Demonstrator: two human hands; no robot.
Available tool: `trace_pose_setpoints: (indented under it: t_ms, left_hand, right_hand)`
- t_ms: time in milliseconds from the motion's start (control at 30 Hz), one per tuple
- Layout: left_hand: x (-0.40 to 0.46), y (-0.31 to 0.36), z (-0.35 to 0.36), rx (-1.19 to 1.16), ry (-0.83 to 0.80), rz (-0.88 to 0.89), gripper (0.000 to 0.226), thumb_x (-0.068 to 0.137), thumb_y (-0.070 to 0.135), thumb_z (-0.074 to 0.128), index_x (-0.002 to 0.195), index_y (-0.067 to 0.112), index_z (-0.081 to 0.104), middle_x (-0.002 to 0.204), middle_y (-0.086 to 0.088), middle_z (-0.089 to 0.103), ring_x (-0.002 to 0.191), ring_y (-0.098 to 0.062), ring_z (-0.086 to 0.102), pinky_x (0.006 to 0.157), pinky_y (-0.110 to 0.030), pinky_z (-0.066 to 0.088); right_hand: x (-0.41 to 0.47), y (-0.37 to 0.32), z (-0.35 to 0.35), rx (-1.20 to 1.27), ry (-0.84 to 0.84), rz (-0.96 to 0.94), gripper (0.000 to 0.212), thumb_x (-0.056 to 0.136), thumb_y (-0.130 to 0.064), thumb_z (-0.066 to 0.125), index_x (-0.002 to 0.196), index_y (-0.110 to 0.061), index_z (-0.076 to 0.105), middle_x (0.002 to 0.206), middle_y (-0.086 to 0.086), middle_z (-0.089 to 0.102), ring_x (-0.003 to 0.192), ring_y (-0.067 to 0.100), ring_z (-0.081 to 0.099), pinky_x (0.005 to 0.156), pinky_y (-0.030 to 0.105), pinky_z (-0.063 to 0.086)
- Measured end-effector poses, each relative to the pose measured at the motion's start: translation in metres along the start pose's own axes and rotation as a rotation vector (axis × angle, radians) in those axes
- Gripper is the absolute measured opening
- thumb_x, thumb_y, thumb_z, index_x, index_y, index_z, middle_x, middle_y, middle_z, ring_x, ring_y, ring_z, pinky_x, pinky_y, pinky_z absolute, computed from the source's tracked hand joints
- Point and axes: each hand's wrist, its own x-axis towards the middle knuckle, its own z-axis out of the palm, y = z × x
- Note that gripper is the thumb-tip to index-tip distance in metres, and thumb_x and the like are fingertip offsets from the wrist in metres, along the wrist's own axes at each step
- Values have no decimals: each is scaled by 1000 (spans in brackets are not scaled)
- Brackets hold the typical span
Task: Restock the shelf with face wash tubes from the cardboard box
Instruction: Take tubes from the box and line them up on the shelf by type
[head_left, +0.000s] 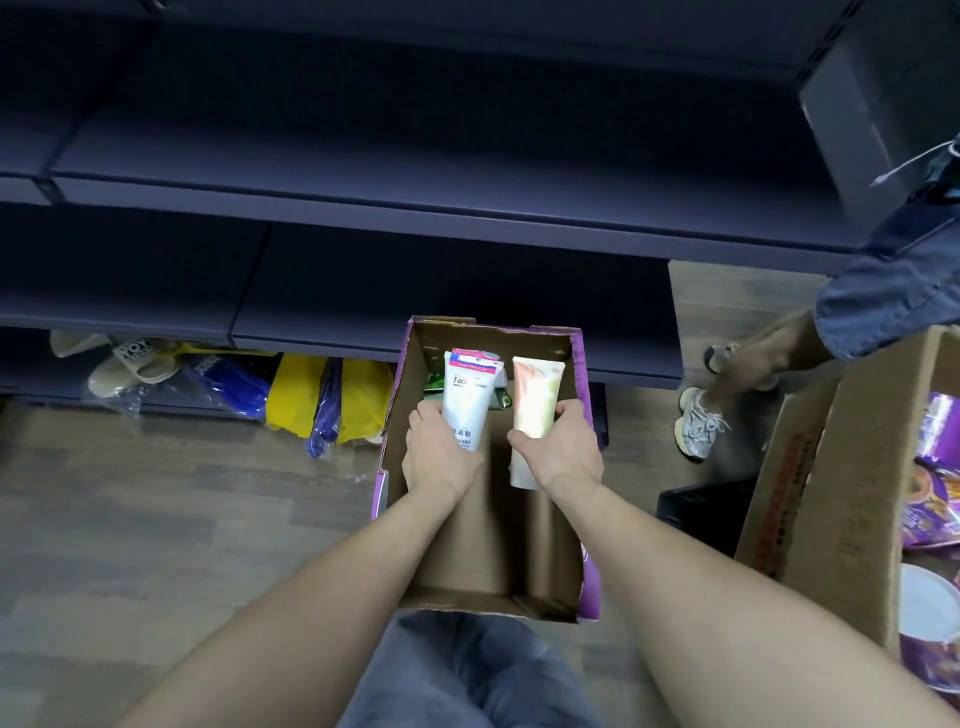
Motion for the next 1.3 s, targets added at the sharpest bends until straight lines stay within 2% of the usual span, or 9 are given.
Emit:
trace_pose_setpoints:
  t_ms: [67,167,400,633,867,967,1167,1300]
  left_hand:
    - [-2,8,-9,-18,11,-5,68,63,18,83,115,17,38,120,-4,49,106,-29,59,82,-43,53]
    - [-4,22,-22,-64,25,19,70,58,24,86,104,22,33,114,-3,50,92,-30,66,77,-46,55]
    - [-8,65,-69,-59,161,155,74,61,26,90,113,13,38,118,-6,47,109,-28,56,85,-45,51]
    - [-17,105,-121,-117,284,278,70,66,27,87,113,16,37,116,-3,45,106,-24,55,82,-42,51]
    - [-32,150,-189,-181,382,406,71,64,27,89,110,18,36,112,-1,45,102,-21,57,79,-42,54]
    - [-39,171,-219,-207,434,466,70,64,27,89,110,16,37,112,-1,46,100,-21,57,78,-41,53]
    - [-56,208,-276,-241,521,582,67,65,25,85,110,16,37,112,-1,46,91,-19,55,66,-32,44]
    - [-68,231,-311,-270,574,633,69,66,26,85,114,15,37,116,-1,47,95,-20,56,70,-34,46]
  right_hand:
    - [-3,-9,-12,21,24,-30,56,77,-36,75,120,-17,44,99,-3,57,86,19,52,67,30,38]
    - [-5,-22,-28,31,60,-90,56,77,-37,76,118,-18,43,94,-6,52,82,18,49,67,30,39]
    - [-14,-62,-69,101,144,-228,51,74,-35,75,109,-24,41,98,-6,53,82,17,51,65,30,39]
    - [-30,-102,-108,163,232,-371,52,74,-36,78,111,-25,43,97,-7,56,83,14,55,64,31,44]
    - [-55,-160,-156,288,359,-500,58,74,-39,78,118,-28,43,105,-9,55,94,13,58,78,39,54]
    - [-66,-187,-180,308,446,-558,61,72,-44,78,120,-29,44,111,-6,54,94,13,58,78,41,54]
    - [-94,-240,-229,369,559,-664,57,71,-44,73,119,-32,45,108,-8,52,89,12,57,76,36,51]
    - [-109,-269,-254,394,602,-718,56,73,-43,73,120,-31,44,111,-9,51,91,12,54,75,34,48]
